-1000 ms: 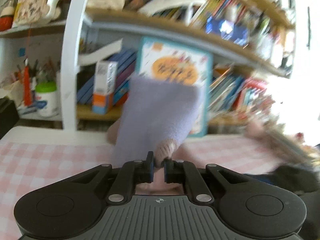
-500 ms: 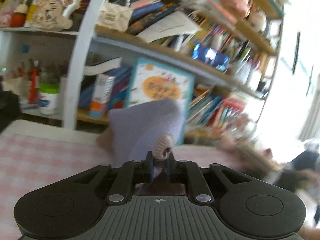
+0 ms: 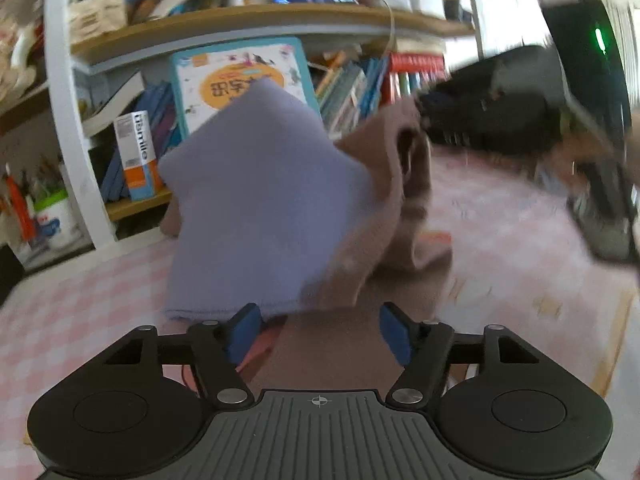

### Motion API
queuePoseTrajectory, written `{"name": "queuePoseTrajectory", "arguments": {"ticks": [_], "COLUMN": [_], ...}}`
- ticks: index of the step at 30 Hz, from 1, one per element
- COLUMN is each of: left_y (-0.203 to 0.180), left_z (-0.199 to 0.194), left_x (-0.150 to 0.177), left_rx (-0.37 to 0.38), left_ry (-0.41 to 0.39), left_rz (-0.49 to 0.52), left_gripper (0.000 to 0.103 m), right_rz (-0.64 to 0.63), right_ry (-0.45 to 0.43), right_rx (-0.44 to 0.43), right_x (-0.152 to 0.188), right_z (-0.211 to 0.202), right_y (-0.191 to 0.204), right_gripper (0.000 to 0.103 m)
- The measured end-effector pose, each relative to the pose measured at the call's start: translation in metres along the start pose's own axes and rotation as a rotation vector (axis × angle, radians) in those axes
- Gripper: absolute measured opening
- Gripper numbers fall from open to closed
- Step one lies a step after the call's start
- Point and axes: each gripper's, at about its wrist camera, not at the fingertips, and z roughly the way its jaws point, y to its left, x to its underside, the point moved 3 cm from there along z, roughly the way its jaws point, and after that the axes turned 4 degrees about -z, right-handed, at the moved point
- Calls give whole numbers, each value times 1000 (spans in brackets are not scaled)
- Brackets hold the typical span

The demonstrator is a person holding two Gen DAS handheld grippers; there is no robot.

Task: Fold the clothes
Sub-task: 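Grasp the sweater shoulders with the left gripper while the right gripper grasps the other shoulder, then lift the sweater with both grippers and shake it open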

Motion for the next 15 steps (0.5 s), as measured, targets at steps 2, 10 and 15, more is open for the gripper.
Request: {"name": "queuePoseTrajectory", "arguments": {"ticks": [2,10,15], "left_y": [-3,-10,-16], "left_z": [6,41,47], "left_x": [1,-6,-7], "left_rx": [-70,-321,-332], "left_ry": [21,30,-21], "left_rz": [56,332,396], "left_gripper": [68,69,24], "right_rz": [4,24,34], "right_ry": [5,39,88], "right_rx": [0,10,7], "right_x": [2,12,28], "right_z": [0,-2,-4], "right_y": [-3,-14,-16], "right_gripper": [6,6,6]}}
